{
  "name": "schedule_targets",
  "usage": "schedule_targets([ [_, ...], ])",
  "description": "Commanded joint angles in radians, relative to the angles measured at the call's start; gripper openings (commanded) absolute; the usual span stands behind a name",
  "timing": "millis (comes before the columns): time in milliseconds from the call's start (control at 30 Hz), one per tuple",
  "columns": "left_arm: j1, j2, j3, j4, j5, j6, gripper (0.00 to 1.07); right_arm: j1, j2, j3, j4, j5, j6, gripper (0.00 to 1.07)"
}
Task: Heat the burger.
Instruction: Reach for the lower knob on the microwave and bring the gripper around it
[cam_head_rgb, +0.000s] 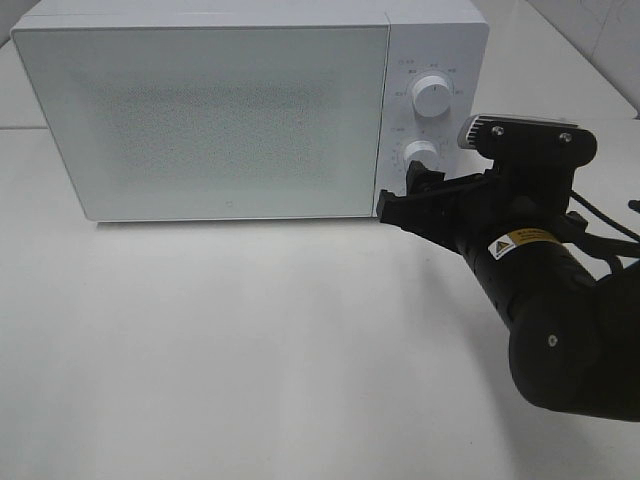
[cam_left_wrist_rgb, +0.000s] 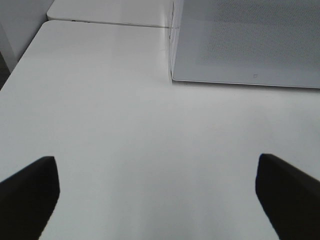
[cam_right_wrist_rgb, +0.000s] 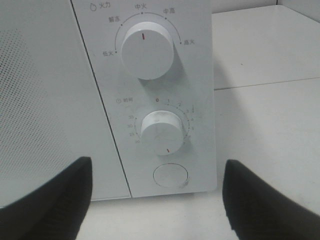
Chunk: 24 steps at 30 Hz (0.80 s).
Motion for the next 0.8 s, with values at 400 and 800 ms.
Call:
schedule_targets([
  [400, 0.004, -0.016, 0.003, -0.002, 0.002, -0.002, 1.00, -0.014, 0.016, -0.025, -0.014, 0.001, -0.146, 0.76],
  [800, 0.004, -0.016, 0.003, -0.002, 0.002, -0.002, 1.00, -0.093, 0.107, -0.148, -0.111, 0.064, -0.168, 0.76],
])
